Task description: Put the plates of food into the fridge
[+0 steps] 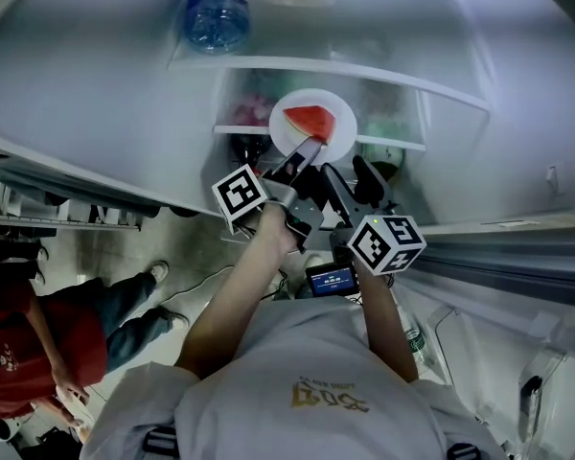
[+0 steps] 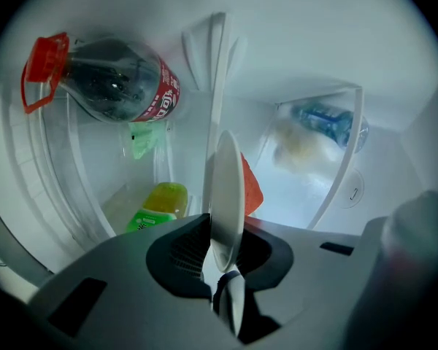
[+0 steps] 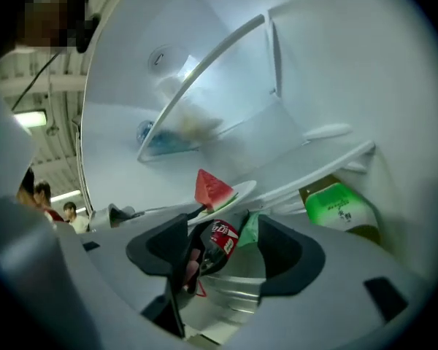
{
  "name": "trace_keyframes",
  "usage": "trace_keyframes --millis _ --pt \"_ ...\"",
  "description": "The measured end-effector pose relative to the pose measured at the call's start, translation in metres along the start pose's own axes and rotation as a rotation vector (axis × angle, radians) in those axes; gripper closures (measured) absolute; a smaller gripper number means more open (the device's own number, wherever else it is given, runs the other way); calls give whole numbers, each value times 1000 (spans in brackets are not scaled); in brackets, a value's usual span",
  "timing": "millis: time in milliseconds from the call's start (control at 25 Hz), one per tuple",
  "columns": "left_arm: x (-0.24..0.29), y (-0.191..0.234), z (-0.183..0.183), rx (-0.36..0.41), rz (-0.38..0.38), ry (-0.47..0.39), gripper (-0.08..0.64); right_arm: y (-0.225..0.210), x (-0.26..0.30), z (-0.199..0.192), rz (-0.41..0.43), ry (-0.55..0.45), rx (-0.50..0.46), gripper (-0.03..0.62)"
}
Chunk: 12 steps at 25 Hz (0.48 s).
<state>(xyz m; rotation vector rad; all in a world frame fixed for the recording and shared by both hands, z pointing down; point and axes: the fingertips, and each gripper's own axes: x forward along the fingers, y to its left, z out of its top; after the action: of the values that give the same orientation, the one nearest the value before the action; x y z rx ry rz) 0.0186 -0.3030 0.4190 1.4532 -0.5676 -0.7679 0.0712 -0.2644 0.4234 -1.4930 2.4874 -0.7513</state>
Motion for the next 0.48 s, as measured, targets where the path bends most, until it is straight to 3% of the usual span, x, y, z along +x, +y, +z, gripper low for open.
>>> trace_keyframes --millis 80,200,480 --pt "0 0 0 7 -3 9 518 6 2 2 45 -5 38 345" --pt "0 0 2 6 -2 3 518 17 6 2 88 -8 15 414" --pt "0 0 6 9 -2 -1 518 22 9 0 97 10 99 457"
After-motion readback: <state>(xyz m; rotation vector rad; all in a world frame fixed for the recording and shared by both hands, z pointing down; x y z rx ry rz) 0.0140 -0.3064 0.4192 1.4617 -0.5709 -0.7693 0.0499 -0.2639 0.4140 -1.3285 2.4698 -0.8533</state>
